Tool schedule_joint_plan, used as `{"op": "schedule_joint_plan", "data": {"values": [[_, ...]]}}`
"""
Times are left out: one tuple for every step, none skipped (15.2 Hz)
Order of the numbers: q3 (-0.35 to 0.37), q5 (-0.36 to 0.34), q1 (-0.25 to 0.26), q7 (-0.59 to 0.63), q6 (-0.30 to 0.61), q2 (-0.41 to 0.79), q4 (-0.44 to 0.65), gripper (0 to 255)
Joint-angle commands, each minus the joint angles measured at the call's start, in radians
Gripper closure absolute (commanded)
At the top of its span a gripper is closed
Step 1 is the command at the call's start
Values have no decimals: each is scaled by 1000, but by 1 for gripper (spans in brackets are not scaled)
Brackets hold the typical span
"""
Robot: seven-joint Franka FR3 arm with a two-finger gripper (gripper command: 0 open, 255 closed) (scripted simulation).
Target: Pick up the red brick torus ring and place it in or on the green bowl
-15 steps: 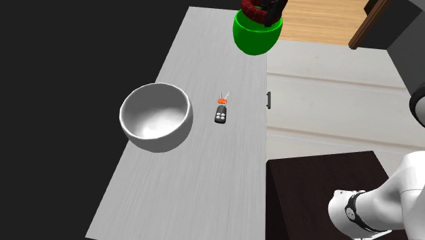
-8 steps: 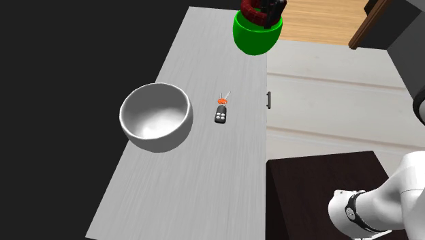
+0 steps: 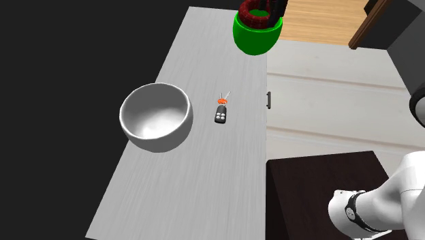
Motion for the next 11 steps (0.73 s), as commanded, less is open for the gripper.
{"op": "schedule_joint_plan", "data": {"values": [[-1,23,-28,-6,-70,32,97,0],[0,44,-54,-11,-122,61,175,0],[2,64,-81,-13,-167,88,246,0],[3,63,-82,-13,-168,88,246,0],[3,63,-81,-13,-167,88,246,0],[3,63,-82,-13,-167,88,246,0],[3,63,-82,-13,-168,88,246,0],[3,63,-82,-13,-168,88,246,0],[3,63,-82,-13,-168,88,246,0],[3,63,-82,-13,-168,88,246,0],[3,63,-82,-13,-168,88,246,0]]}}
